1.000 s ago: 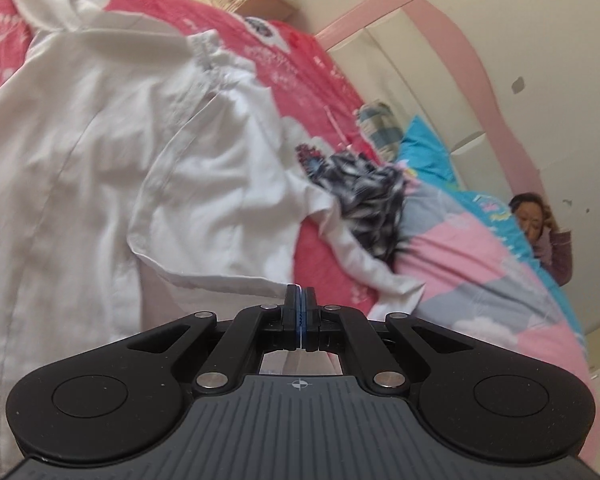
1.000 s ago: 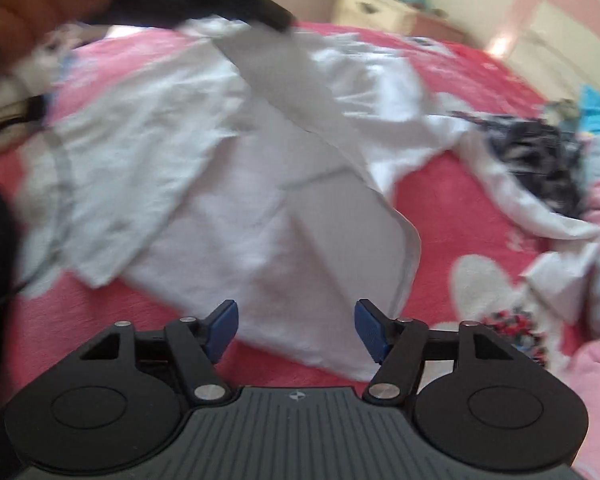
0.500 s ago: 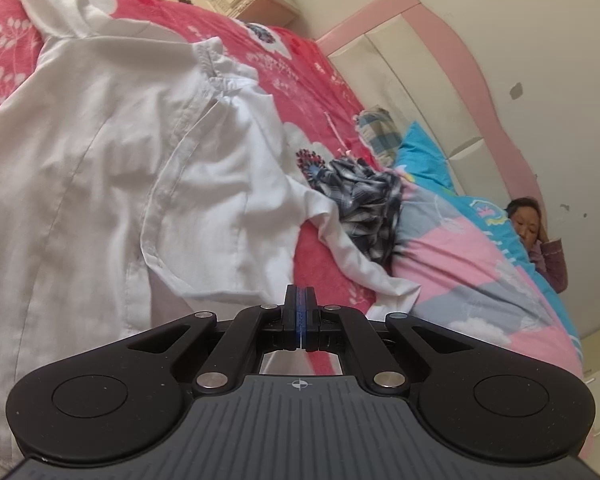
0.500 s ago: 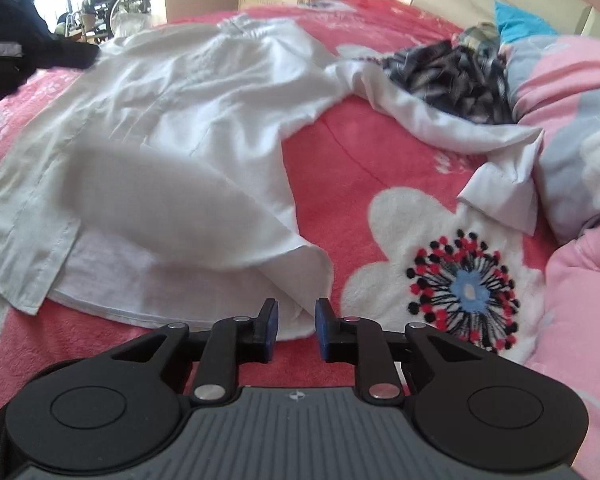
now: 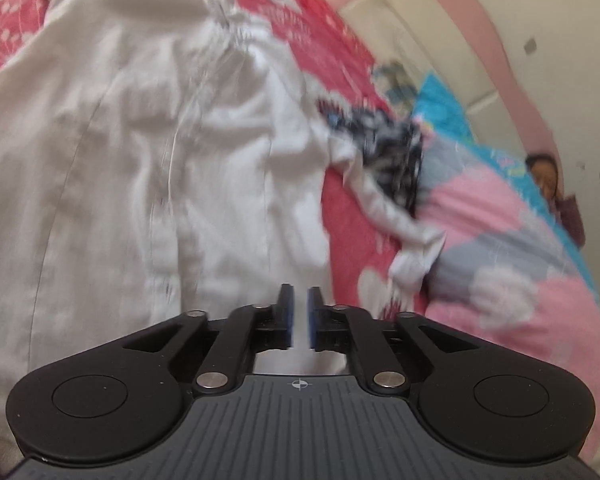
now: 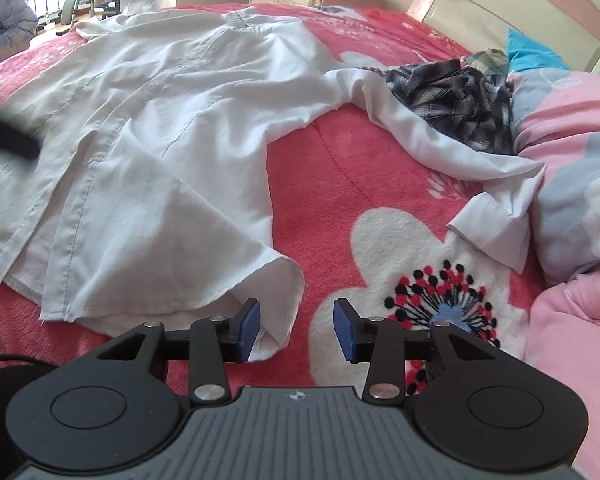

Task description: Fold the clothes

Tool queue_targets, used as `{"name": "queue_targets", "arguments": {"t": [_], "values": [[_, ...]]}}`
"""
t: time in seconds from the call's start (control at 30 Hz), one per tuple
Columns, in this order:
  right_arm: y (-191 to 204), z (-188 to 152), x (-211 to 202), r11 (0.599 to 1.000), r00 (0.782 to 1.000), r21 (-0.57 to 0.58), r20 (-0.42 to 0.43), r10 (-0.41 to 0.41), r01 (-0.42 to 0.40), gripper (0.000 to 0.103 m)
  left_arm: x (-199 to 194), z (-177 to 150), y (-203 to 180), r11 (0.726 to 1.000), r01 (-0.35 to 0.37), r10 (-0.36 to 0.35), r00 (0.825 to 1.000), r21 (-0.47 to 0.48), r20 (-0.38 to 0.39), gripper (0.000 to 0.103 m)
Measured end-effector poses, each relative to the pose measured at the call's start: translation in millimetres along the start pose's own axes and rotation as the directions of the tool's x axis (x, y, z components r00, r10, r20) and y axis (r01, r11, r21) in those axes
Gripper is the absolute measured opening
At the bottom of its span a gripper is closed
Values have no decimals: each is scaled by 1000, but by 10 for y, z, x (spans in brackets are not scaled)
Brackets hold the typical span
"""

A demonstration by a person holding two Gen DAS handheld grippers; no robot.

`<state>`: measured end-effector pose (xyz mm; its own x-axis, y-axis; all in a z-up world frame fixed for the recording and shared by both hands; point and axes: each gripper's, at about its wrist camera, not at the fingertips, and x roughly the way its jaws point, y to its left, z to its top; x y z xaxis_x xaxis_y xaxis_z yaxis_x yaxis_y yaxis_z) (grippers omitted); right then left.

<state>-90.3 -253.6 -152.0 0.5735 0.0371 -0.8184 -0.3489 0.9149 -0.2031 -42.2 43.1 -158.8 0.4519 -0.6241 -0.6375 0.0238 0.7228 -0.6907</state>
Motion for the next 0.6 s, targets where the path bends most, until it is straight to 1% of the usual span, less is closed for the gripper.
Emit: {"name": "queue_targets", "arguments": {"t": [0.03,0.1,0.2,0.23,0.27,0.4,0.43,0.53,0.6], "values": [[-11,5,31,1000,1000,2,0,1,-1,43,56,-74,7,1000,-6,7,999,13,-37,24],[-32,11,85,1000,1000,7,-3,3,-3,42,172,-223,16,999,-20,24,994,41,-108,25],[-69,18,123,1000,1000,18,-3,12,-12,42,348,-448,29,996,-36,53,976,83,-212,28],[-81,17,131,1000,1000,22,-3,17,-17,42,411,-511,31,995,-44,63,971,87,-231,28],[-92,15,137,999,1000,26,-4,22,-22,42,455,-546,36,995,-52,71,969,88,-237,28],[-126,-5,142,999,999,37,4,32,-32,42,552,-594,-16,984,-99,130,968,145,-217,28],[-134,-13,138,999,999,40,8,34,-35,42,550,-575,-37,982,-117,148,965,151,-216,27],[-151,-37,133,998,999,44,19,42,-43,42,487,-548,-54,979,-143,170,964,143,-206,27],[-166,-51,143,997,999,53,22,49,-50,42,431,-549,-72,971,-171,202,959,164,-200,27]]}}
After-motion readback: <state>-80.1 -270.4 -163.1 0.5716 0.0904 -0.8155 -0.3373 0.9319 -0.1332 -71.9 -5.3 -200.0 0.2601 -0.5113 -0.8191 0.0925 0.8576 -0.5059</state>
